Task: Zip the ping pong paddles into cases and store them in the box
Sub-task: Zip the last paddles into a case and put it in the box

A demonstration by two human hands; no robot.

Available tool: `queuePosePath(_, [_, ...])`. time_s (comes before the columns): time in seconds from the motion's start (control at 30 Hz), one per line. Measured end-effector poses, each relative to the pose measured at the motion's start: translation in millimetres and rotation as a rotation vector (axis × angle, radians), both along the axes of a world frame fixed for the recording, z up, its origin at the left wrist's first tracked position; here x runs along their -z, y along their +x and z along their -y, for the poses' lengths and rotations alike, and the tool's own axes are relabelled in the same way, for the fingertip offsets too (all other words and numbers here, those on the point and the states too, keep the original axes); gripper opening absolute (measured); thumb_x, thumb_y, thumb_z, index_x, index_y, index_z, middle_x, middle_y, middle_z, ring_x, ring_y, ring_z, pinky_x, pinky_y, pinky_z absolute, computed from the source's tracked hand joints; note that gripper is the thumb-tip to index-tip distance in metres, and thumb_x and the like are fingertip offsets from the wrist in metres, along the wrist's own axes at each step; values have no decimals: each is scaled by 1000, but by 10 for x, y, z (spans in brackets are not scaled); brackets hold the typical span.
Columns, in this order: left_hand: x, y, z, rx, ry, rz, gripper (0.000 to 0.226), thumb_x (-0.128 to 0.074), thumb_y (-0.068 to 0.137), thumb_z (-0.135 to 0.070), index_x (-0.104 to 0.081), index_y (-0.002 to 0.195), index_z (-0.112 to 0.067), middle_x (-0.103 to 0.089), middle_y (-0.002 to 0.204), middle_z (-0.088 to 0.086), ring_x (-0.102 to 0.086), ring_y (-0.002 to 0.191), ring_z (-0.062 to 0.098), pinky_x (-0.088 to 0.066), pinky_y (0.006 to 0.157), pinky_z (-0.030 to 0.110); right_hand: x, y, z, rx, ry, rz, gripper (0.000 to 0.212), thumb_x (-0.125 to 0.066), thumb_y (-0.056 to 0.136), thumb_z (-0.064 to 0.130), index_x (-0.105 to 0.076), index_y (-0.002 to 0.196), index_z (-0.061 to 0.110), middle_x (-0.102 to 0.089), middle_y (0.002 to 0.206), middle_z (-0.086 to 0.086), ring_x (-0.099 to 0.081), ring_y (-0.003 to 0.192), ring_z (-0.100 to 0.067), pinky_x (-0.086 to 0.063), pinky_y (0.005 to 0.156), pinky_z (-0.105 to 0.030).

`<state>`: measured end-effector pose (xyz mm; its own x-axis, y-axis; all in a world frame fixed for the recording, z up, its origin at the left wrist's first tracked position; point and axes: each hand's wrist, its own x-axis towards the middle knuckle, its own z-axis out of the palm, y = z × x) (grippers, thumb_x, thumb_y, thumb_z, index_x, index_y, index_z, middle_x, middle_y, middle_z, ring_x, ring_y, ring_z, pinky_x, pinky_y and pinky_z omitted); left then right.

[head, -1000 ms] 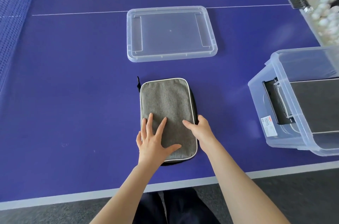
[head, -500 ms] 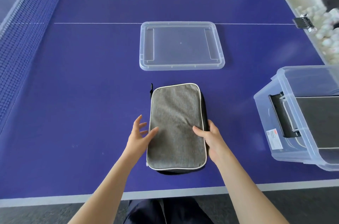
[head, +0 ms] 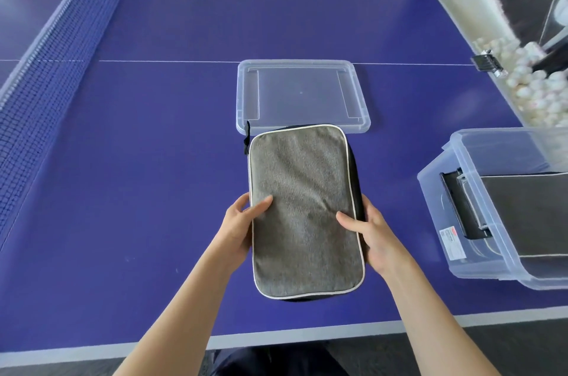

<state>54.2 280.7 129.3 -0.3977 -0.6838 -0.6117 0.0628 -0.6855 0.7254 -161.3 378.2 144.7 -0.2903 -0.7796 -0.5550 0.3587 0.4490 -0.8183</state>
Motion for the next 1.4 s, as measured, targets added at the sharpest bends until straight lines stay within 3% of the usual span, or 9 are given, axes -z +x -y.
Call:
queuePosePath(0.1, [-92,-24,16,-73,-30,23,40,-75,79,-21,-60,116,-15,-73,104,6,-71,92,22,-59,77,38,-60,-3,52,-6,-9,8,35,-66,84,4,-60,114,21,-71,109,-2,-68,98,-20,-54,81,-36])
queuePosePath(0.23, [-163,-13,29,-167,-77,45,47,-83,72,-20,-58,112,-20,-72,105,9,-71,94,27,-59,79,47,-90,37,144,9,-19,-7,35,-68,84,9,-60,117,18,-71,110,-2,-68,102,-21,-53,84,-35])
queuePosePath(0.4, [-278,46,95,-284,-118,74,46,-80,76,-17,-54,113,-23,-70,104,9,-70,91,27,-60,75,46,-132,141,227,-40,-24,-175,34,-70,85,30,-60,117,23,-69,111,5,-65,104,-11,-51,90,-31])
queuePosePath(0.5, [-291,88,134,-388,-84,79,40,-79,78,-17,-53,107,-27,-68,101,7,-69,87,25,-60,72,44,-95,287,192,97,24,-322,31,-60,91,41,-52,119,31,-58,111,17,-54,101,5,-41,85,-23])
queuePosePath(0.63, [-231,189,200,-579,18,88,51,-80,76,-19,-50,116,-26,-67,100,6,-68,86,24,-59,70,45,139,735,-120,346,50,-422,20,-55,94,39,-58,108,26,-62,105,8,-60,99,-14,-50,88,-31])
queuePosePath(0.8, [-117,267,254,-799,122,104,57,-81,75,-20,-46,119,-26,-63,104,0,-65,87,19,-56,82,46,349,1467,-403,166,104,-435,3,-63,90,27,-66,90,25,-68,87,8,-61,78,-3,-45,65,-8])
queuePosePath(0.93, [-35,285,259,-886,140,145,62,-82,73,-20,-45,123,-21,-61,106,-1,-63,87,15,-55,89,44,336,1795,-225,8,110,-428,10,-71,83,33,-68,78,24,-69,74,8,-61,71,0,-48,62,-15])
queuePosePath(1.23, [-18,227,337,-985,178,156,67,-83,71,-22,-43,124,-22,-60,106,-3,-63,88,13,-56,84,40,383,2012,7,188,130,-537,20,-66,86,34,-66,66,29,-71,70,13,-65,65,-16,-53,61,-37])
queuePosePath(1.4, [3,212,381,-1024,195,189,63,-84,68,-23,-43,116,-24,-58,113,0,-62,88,15,-54,75,36,390,2010,44,163,71,-762,20,-65,85,29,-61,67,23,-63,59,8,-58,57,-12,-47,53,-33])
